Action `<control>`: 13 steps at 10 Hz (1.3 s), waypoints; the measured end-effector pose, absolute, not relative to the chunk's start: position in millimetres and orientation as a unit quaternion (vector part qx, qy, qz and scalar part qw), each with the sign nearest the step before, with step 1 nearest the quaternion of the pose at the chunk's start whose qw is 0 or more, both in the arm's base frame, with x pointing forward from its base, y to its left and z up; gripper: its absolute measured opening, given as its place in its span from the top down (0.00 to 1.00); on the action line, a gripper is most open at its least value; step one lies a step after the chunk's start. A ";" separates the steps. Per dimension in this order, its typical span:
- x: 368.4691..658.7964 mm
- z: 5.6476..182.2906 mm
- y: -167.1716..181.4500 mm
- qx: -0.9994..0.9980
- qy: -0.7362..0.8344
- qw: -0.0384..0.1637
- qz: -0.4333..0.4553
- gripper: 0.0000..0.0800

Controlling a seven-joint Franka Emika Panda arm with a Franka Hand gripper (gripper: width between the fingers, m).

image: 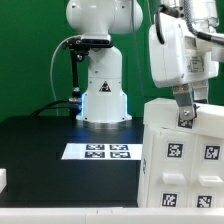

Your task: Assemble cabinet

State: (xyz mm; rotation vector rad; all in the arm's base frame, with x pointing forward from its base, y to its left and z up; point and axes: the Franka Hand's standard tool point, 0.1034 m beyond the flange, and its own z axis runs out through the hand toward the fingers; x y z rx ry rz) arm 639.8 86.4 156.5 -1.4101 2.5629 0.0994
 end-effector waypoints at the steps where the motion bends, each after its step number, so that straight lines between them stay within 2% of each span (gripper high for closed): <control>1: 639.8 156.2 85.9 -0.481 0.869 0.107 0.034 0.31; 4: 639.8 153.9 82.6 -0.424 0.897 0.120 0.035 0.31; 5: 639.5 154.3 82.8 -0.470 0.874 0.122 0.026 0.31; 6: 639.1 152.9 82.6 -0.472 0.873 0.121 0.026 0.21; 7: 639.1 152.7 82.5 -0.480 0.868 0.121 0.024 0.07; 8: 639.0 152.9 82.5 -0.482 0.867 0.120 0.024 0.07; 9: 634.9 158.8 84.1 -0.532 0.838 0.115 0.034 0.01; 10: 633.7 173.4 84.9 -0.593 0.795 0.121 0.039 0.00; 11: 631.4 180.6 87.0 -0.661 0.740 0.115 0.047 0.00; 13: 635.1 179.7 85.6 -0.710 0.694 0.113 0.037 0.00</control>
Offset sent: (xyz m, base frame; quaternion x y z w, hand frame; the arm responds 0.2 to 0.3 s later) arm -0.0278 -0.0022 -0.0120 0.0229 0.0683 0.4234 0.9031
